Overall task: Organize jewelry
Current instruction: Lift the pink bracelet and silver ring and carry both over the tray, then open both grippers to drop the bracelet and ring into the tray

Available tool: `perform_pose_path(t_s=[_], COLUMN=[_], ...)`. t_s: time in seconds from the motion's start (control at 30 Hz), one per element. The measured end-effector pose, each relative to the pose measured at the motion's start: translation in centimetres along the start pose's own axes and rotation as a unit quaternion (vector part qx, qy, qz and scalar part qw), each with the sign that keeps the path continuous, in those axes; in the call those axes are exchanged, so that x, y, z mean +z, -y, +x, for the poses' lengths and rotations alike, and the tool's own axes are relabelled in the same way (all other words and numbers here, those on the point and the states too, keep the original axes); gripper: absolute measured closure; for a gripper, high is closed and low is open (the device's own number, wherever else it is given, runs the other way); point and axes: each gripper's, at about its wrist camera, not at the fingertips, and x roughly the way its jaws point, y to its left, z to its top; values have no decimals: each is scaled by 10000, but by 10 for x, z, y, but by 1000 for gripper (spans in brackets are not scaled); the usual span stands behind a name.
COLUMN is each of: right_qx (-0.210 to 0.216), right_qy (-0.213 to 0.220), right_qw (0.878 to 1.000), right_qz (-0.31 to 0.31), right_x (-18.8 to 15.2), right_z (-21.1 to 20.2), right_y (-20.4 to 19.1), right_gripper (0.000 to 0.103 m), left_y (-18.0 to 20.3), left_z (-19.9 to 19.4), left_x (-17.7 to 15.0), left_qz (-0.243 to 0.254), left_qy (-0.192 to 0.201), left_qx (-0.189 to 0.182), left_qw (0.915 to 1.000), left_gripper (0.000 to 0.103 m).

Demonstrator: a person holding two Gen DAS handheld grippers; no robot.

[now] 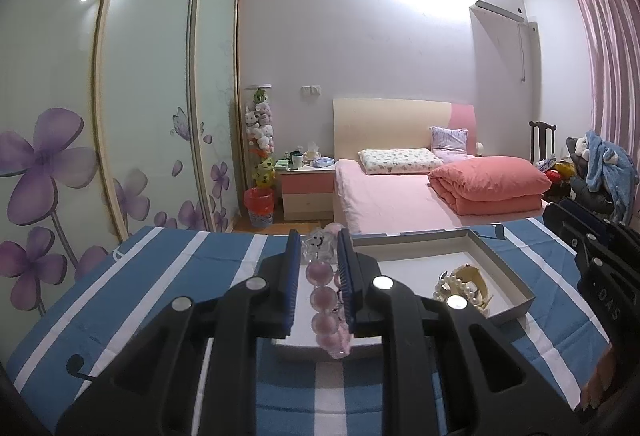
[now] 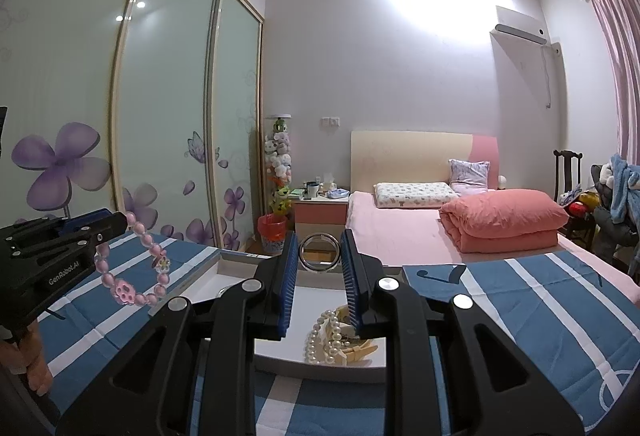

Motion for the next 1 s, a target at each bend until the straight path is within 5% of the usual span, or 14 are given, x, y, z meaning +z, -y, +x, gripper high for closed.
perform_pose_path(t_s=[1.0], right_qx=[8], right_qy=[-238], right_qw=[9997], right_qz=[85], right_x=[-7], right_z=[64], right_y=[10], right_gripper=[80], left_y=[31], left_z=[95], left_x=[-1], left_qz=[34], left_qy=[-187], left_qx=[92], left_qw=[9998], left_gripper=[84])
